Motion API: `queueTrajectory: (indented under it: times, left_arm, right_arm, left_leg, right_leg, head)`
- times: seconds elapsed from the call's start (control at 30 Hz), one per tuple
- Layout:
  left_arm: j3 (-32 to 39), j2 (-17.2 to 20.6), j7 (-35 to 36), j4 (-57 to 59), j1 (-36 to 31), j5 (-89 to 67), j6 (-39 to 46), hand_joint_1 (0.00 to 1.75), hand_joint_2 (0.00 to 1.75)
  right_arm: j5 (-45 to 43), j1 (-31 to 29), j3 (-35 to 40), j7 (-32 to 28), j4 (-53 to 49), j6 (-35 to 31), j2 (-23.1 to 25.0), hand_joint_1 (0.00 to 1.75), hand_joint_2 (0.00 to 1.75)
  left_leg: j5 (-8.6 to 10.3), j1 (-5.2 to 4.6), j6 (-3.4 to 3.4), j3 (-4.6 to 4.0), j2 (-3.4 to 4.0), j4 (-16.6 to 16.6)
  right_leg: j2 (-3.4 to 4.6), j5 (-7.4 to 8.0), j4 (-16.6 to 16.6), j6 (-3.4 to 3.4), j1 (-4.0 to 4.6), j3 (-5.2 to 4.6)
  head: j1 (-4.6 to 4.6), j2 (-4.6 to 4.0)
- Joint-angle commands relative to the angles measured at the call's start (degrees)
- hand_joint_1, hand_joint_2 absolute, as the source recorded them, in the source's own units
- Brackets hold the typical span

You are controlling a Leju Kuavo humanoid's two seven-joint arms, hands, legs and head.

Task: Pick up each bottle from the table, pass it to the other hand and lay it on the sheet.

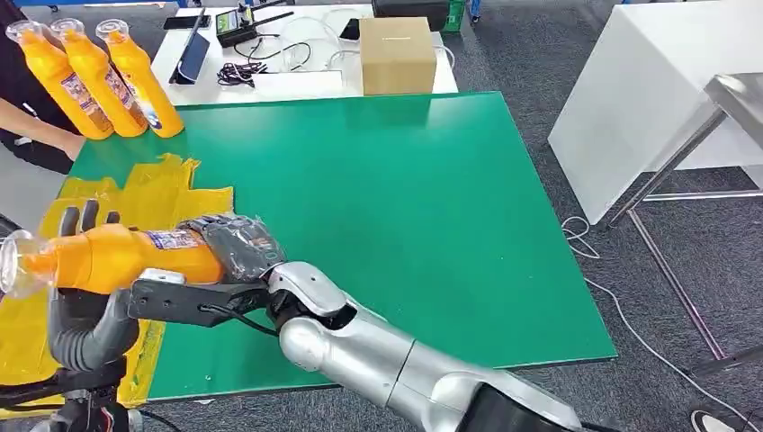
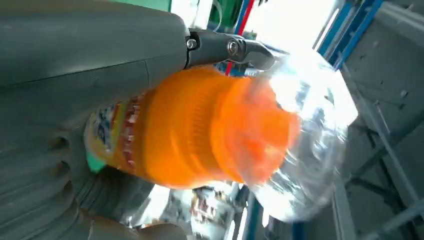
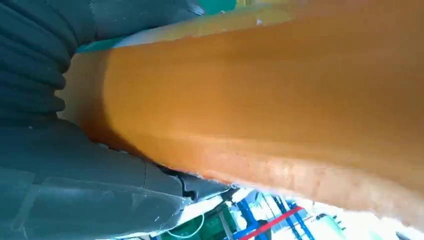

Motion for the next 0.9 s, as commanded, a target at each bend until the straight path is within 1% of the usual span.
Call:
queueTrajectory:
  times: [0.03, 0.17, 0.3, 0.33, 0.5, 0.53, 0.57, 0.6, 0.67, 0.73, 0.87, 0.9]
  left_arm:
    - [-4.81, 1.61, 1.23, 4.06, -0.11, 0.89, -1.32, 0.0, 1.75]
    - [-4.87, 1.58, 1.84, 3.97, -0.29, 1.46, -1.15, 0.0, 1.75]
    - [-5.92, 1.19, 2.46, 4.23, -0.26, 2.46, -0.82, 0.0, 1.75]
    - [-6.16, 1.04, 2.6, 4.24, -0.23, 3.16, -0.66, 0.0, 1.75]
    - [-6.59, 1.1, 2.8, 4.3, -0.2, 3.64, -0.76, 0.0, 1.75]
    - [-6.85, 1.09, 3.04, 4.35, -0.23, 4.16, -0.82, 0.0, 1.75]
    - [-7.74, 0.34, 2.7, 4.53, -0.76, 4.81, 0.17, 0.0, 1.75]
    - [-7.87, 0.21, 2.63, 4.54, -1.09, 4.27, 0.98, 0.0, 1.75]
    - [-8.07, 0.15, 2.34, 4.75, -1.54, 3.04, 2.36, 0.0, 1.75]
    - [-8.07, 0.44, 1.82, 5.04, -2.01, 0.93, 4.27, 0.0, 1.75]
    - [-8.63, 1.14, 2.5, 5.83, -2.55, -1.55, 5.48, 0.0, 1.75]
    - [-8.95, 1.37, 2.89, 6.09, -2.64, -1.89, 5.83, 0.0, 1.75]
  right_arm:
    - [-1.83, -5.01, 6.92, 1.26, 1.58, -0.72, 0.35, 1.75, 1.75]
    - [-2.28, -5.02, 7.15, 1.25, 1.61, -0.87, 0.35, 1.75, 1.75]
    - [-5.8, -6.13, 10.37, 2.36, 1.38, -2.03, 0.35, 1.75, 1.75]
    - [-6.81, -6.49, 11.37, 2.6, 1.3, -2.45, 0.35, 1.75, 1.75]
    - [-7.78, -6.83, 12.25, 2.94, 1.16, -2.76, 0.35, 1.75, 1.75]
    - [-8.52, -7.11, 12.82, 3.11, 1.11, -3.03, 0.35, 1.75, 1.75]
    - [-11.92, -8.5, 15.19, 4.14, 0.58, -3.91, 0.35, 1.75, 1.75]
    - [-12.21, -8.68, 15.75, 4.38, 0.39, -4.0, 0.35, 1.75, 1.75]
    - [-12.39, -8.89, 16.88, 4.91, 0.06, -4.06, 0.35, 1.75, 1.75]
    - [-12.06, -9.01, 17.66, 5.43, 0.21, -3.6, 0.35, 1.75, 1.75]
    - [-10.91, -9.43, 16.52, 5.23, 1.99, -2.37, 0.35, 1.75, 1.75]
    - [-10.28, -9.63, 15.75, 4.36, 2.43, -1.46, 0.35, 1.75, 1.75]
  left_leg:
    - [-0.06, 0.01, -0.06, 0.12, 0.04, 0.0]
    - [-0.05, 0.0, -0.05, 0.12, 0.01, 0.0]
    - [-0.01, -0.02, -0.03, 0.05, 0.01, -0.02]
    - [-0.07, 0.01, -0.06, 0.14, 0.03, 0.02]
    - [-0.07, 0.0, -0.05, 0.12, 0.03, 0.02]
    - [-0.08, 0.01, -0.06, 0.15, 0.03, 0.03]
    - [-0.09, 0.0, -0.06, 0.16, 0.05, 0.04]
    - [-0.03, -0.01, -0.03, 0.03, 0.01, 0.02]
    - [-0.09, 0.02, -0.06, 0.13, -0.05, 0.07]
    - [-0.03, 0.0, -0.04, 0.07, -0.04, 0.0]
    - [-0.01, 0.01, -0.04, 0.08, -0.06, -0.01]
    - [-0.05, 0.02, -0.06, 0.16, -0.11, 0.01]
  right_leg:
    - [0.04, -0.05, 0.01, 0.0, 0.0, 0.1]
    - [0.01, -0.05, 0.01, 0.01, 0.0, 0.11]
    - [0.0, -0.02, 0.02, 0.01, -0.03, 0.03]
    - [0.03, -0.07, 0.03, 0.01, 0.0, 0.13]
    - [0.03, -0.06, 0.03, 0.01, 0.0, 0.11]
    - [0.03, -0.07, 0.04, 0.01, 0.01, 0.14]
    - [0.05, -0.08, 0.05, 0.01, 0.0, 0.14]
    - [0.01, -0.03, 0.03, 0.01, -0.01, 0.02]
    - [-0.05, -0.11, 0.06, 0.01, 0.02, 0.15]
    - [-0.05, -0.04, 0.01, 0.01, 0.0, 0.07]
    - [-0.08, -0.04, 0.0, 0.01, 0.01, 0.08]
    - [-0.12, -0.09, 0.01, 0.0, 0.02, 0.18]
  head:
    - [0.0, 0.0]
    - [0.0, 0.0]
    - [0.0, 0.0]
    - [0.0, 0.0]
    - [0.0, 0.0]
    - [0.0, 0.0]
    - [0.0, 0.0]
    - [0.0, 0.0]
    - [0.0, 0.0]
    - [0.0, 0.0]
    - [0.0, 0.0]
    - [0.0, 0.0]
